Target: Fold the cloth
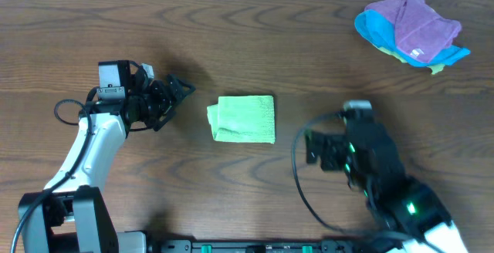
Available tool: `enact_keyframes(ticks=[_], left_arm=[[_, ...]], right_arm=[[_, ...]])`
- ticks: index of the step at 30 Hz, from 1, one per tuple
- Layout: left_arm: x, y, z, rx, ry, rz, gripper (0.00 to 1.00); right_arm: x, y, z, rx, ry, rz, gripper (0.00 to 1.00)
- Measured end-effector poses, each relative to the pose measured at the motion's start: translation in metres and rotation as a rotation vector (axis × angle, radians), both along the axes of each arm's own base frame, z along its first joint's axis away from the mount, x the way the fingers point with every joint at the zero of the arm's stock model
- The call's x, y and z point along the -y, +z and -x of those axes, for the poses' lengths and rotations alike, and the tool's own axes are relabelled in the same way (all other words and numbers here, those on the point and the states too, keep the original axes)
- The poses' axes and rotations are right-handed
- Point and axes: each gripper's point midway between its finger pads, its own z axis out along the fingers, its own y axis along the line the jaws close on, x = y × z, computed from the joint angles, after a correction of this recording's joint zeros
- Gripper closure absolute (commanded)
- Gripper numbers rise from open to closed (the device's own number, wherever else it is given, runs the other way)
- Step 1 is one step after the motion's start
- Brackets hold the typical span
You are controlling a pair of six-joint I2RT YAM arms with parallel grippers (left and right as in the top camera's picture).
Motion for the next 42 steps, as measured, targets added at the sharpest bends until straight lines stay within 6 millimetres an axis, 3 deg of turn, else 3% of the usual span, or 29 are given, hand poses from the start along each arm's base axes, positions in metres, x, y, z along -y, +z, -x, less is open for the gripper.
enact_keyframes(ticks=[3,7,12,23,42], left_arm=[[0.007,-0.001,0.004,0.004,-0.031,0.009,0.05],[0.019,-0.016,0.019,-0.027,-0.067,0.019,0.05],[0.027,-0.040,0.039,-0.052,-0.084,0.039,0.05],[0.042,-0.067,0.060,-0.059,-0.034,0.136,0.05],[0.077,-0.069,0.057,0.007,-0.010,0.085,0.05]], right_arm=[[0.014,-0.028,0.027,-0.012,-0.032,-0.038,0.01],[0.022,-0.045,0.044,-0.013,-0.063,-0.080,0.01],[0.024,-0.039,0.047,0.034,-0.080,-0.134,0.01],[0.024,-0.039,0.047,0.031,-0.092,-0.146,0.01],[0.024,-0.039,0.047,0.030,-0.092,-0.145,0.01]])
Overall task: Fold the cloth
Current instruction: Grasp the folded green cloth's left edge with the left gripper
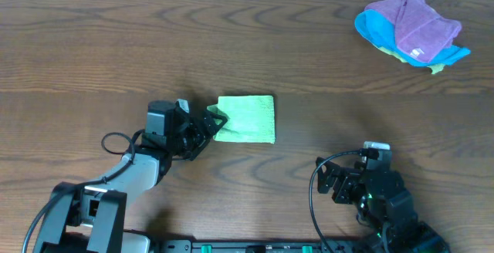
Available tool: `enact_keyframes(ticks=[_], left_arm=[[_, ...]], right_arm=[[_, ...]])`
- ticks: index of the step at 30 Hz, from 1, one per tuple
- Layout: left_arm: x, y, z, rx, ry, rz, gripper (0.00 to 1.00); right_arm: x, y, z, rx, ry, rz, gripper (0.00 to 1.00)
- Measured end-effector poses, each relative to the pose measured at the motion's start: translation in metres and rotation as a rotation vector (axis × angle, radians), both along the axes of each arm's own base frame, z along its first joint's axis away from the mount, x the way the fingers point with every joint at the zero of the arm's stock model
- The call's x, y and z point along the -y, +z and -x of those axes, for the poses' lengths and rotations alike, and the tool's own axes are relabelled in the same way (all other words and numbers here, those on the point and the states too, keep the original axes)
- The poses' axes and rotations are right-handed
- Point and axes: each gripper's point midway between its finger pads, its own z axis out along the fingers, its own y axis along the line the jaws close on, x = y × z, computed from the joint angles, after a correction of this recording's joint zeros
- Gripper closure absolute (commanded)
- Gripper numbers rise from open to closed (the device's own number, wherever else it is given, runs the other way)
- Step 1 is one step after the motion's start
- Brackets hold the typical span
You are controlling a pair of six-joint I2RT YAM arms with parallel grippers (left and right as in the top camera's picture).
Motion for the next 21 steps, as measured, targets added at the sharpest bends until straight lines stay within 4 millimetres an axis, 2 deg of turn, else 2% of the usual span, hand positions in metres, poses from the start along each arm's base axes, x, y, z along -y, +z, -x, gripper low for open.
enact_keyframes(ticks=[8,13,15,17,21], left_arm=[[0.010,0.001,-0.014,0.050,0.029,0.000,0.04],[0.024,0.002,-0.027,0.090,0.029,0.046,0.03],[0.030,0.003,-0.033,0.108,0.028,0.069,0.00],[0.037,0.003,-0.038,0.123,0.028,0.088,0.14],[0.044,-0.005,-0.041,0.125,0.026,0.108,0.32]], right_arm=[[0.000,0.000,0.000,0.000,0.000,0.000,0.01],[0.000,0.000,0.000,0.000,0.000,0.000,0.01],[0.000,0.000,0.000,0.000,0.000,0.000,0.01],[0.000,0.000,0.000,0.000,0.000,0.000,0.01],[0.000,0.000,0.000,0.000,0.000,0.000,0.01]])
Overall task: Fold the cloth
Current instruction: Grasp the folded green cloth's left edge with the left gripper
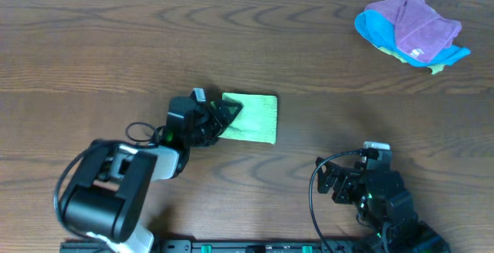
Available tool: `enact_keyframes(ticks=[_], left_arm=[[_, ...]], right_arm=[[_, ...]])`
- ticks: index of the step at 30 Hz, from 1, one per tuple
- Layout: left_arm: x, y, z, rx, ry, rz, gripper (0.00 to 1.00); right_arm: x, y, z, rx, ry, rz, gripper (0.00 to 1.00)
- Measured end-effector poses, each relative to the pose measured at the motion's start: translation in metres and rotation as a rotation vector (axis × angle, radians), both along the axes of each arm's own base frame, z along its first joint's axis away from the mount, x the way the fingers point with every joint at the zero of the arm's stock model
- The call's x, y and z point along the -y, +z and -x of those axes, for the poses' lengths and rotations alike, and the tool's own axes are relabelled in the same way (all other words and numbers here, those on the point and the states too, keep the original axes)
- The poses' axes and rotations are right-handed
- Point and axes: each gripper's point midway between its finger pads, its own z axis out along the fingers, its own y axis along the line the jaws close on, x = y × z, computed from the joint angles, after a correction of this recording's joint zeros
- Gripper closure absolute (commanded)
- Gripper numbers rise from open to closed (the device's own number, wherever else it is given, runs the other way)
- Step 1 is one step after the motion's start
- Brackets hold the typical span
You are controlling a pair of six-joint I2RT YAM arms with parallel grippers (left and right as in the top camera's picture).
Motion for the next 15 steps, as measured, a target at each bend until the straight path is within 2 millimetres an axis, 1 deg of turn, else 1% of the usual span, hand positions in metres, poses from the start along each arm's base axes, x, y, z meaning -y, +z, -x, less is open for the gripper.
enact_keyframes(ticks=[2,5,8,9,11,15], left_arm=[[0.002,-0.005,-0.001,0.001,-0.002,0.003,0.47],[0.004,-0.012,-0.002,-0.001,-0.004,0.010,0.64],[0.005,-0.020,-0.002,-0.001,-0.010,0.012,0.90],[0.005,-0.024,0.000,-0.003,-0.015,0.004,0.95],[0.005,-0.026,0.000,-0.005,-0.013,0.006,0.94],[0.008,-0.022,-0.004,0.019,-0.018,0.022,0.94]], right_arm=[[0.000,0.000,0.000,0.000,0.000,0.000,0.01],[0.000,0.000,0.000,0.000,0.001,-0.001,0.01],[0.000,0.000,0.000,0.000,0.001,-0.001,0.01],[0.000,0.000,0.000,0.000,0.001,-0.001,0.01],[0.000,0.000,0.000,0.000,0.000,-0.001,0.01],[0.000,0.000,0.000,0.000,0.000,-0.001,0.01]])
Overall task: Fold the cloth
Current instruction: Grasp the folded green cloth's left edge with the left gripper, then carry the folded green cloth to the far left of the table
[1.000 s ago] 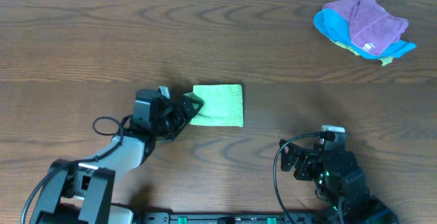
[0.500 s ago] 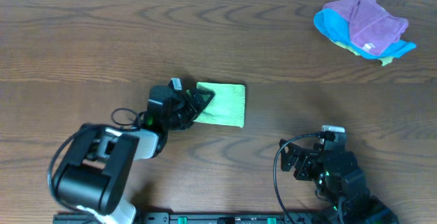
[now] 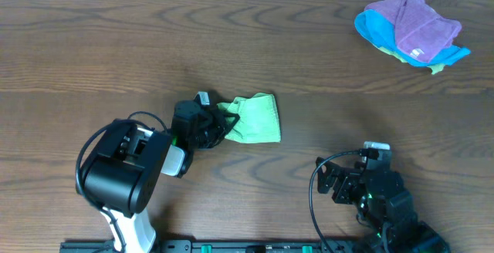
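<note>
A folded green cloth [image 3: 255,119] lies at the middle of the wooden table, its left part rumpled and lifted. My left gripper [image 3: 224,120] is at the cloth's left edge, and its fingers look shut on that edge. The left arm [image 3: 123,166] rises large toward the camera at the lower left. My right gripper [image 3: 332,182] rests low at the front right, far from the cloth, and its jaws are too small to read.
A heap of purple, blue and yellow-green cloths [image 3: 413,28] lies at the far right corner. Black cables loop around the right arm [image 3: 386,203] near the front edge.
The cloth's left edge has bunched up and lifted, and its outline is no longer a neat rectangle. The left arm has risen closer to the camera. The right arm has not moved.
First the left gripper stood open to the left of the flat folded cloth, and the right arm was near its right side. Then the right arm was back at the front right and the left gripper at the cloth's left edge. Now that edge is gathered up.
</note>
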Available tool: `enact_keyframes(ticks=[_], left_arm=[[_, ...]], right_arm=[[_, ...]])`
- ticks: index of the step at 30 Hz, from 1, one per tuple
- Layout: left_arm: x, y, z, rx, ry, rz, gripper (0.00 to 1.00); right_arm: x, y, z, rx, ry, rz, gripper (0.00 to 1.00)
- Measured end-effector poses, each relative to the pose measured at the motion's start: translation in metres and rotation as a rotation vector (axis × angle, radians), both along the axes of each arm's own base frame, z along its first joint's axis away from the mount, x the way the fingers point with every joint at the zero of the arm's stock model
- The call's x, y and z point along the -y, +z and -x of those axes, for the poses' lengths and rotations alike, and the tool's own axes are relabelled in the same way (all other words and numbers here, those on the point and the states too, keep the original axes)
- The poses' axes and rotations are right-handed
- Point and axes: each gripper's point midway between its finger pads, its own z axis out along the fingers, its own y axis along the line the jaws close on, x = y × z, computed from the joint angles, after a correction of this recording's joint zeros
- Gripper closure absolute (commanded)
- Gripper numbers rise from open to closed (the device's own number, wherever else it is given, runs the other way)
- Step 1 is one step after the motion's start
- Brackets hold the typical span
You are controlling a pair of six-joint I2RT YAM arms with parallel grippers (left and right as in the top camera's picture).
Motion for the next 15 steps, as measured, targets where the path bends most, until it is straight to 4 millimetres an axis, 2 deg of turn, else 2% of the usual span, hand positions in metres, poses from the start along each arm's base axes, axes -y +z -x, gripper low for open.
enact_keyframes(ticks=[5,10,15], left_arm=[[0.005,0.017,-0.017,0.045,-0.022,0.057,0.94],[0.008,0.059,-0.054,0.133,-0.026,0.122,0.95],[-0.009,0.095,-0.094,0.111,0.018,0.139,0.94]], right_arm=[[0.000,0.000,0.000,0.000,0.000,0.000,0.01],[0.000,0.000,0.000,0.000,0.000,0.000,0.01],[0.000,0.000,0.000,0.000,0.000,0.000,0.01]])
